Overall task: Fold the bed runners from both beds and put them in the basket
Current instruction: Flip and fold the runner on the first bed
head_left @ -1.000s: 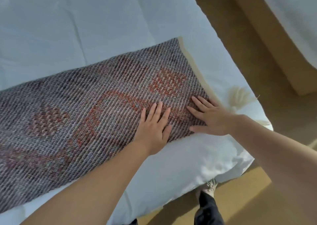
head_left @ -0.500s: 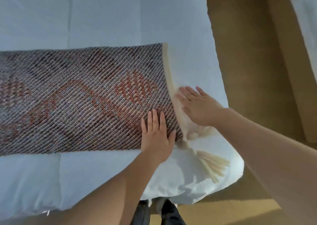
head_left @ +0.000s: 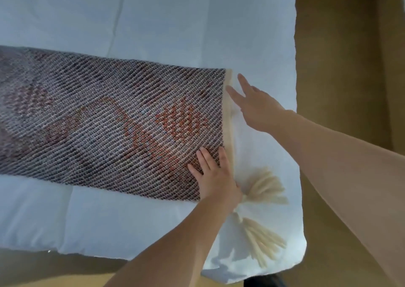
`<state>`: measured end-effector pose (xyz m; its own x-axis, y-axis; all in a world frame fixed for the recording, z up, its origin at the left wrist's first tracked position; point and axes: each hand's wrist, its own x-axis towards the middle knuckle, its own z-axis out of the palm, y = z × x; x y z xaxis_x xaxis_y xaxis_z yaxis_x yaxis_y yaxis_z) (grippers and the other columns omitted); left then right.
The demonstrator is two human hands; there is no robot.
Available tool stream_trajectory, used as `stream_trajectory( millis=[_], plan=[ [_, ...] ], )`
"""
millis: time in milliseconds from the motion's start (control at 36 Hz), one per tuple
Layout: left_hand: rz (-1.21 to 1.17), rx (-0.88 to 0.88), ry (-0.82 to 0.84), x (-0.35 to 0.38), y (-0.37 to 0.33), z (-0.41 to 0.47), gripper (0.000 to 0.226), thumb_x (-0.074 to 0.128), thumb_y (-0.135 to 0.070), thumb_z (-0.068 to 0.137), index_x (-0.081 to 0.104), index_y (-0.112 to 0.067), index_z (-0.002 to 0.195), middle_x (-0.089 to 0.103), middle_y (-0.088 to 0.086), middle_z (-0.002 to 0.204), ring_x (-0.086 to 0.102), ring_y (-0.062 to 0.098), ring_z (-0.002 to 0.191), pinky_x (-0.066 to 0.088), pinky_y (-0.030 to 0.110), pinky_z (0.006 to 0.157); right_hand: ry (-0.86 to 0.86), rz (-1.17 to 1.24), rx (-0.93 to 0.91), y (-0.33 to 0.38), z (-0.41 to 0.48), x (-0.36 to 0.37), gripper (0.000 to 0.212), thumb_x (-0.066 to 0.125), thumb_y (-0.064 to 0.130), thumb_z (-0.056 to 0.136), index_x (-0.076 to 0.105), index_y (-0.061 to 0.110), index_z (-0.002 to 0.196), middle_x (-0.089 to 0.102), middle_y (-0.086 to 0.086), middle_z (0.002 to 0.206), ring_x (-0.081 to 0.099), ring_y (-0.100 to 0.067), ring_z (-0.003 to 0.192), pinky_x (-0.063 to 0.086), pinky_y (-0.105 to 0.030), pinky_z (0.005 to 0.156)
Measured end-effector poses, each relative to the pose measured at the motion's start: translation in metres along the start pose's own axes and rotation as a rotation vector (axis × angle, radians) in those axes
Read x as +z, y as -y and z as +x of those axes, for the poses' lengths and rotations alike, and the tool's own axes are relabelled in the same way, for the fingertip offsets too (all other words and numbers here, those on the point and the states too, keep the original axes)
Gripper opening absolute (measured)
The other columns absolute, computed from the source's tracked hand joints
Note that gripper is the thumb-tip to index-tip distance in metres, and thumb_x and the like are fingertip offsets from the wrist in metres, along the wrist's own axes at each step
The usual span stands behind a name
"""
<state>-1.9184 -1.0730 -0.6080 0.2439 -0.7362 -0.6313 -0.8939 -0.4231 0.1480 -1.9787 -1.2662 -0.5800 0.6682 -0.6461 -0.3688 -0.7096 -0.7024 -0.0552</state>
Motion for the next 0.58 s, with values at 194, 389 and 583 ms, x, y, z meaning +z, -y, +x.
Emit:
stream_trajectory(
  millis=[194, 389, 583],
  plan=[
    [0.050, -0.144, 0.076, -0.015, -0.017, 0.000, 0.099, 0.055, -0.021, 0.087, -0.024, -0.012, 0.145, -0.023, 0.031, 0.150, -0.016, 0.044, 0.142, 0.009, 0.067, 0.110, -0.101, -0.387, -0.246, -0.009, 0.031, -0.002, 0.068, 0.039, 0.007, 0.093, 0.006, 0.016, 0.152, -0.007, -0.023, 0.157, 0.004, -0.042, 0.144, 0.014, -0.052, 0.115],
    [-0.180, -0.211, -0.106, -0.041, -0.010, -0.009, 0.043, 0.048, -0.010, 0.089, 0.034, -0.016, 0.130, 0.044, 0.006, 0.136, 0.049, 0.029, 0.120, 0.042, 0.040, 0.083, -0.111, -0.356, -0.361, -0.011, 0.047, -0.011, 0.047, 0.039, 0.007, 0.092, 0.035, 0.011, 0.139, 0.027, -0.018, 0.150, 0.024, -0.036, 0.139, 0.042, -0.045, 0.097],
    [-0.215, -0.268, -0.222, -0.073, 0.017, -0.048, 0.025, 0.045, -0.002, 0.089, 0.045, -0.015, 0.110, 0.057, 0.002, 0.108, 0.062, 0.030, 0.094, 0.040, 0.036, 0.067, -0.120, -0.092, -0.405, -0.001, 0.051, -0.041, 0.031, 0.039, -0.005, 0.086, 0.053, 0.005, 0.112, 0.053, -0.015, 0.119, 0.056, -0.034, 0.101, 0.049, -0.042, 0.075]
  ],
)
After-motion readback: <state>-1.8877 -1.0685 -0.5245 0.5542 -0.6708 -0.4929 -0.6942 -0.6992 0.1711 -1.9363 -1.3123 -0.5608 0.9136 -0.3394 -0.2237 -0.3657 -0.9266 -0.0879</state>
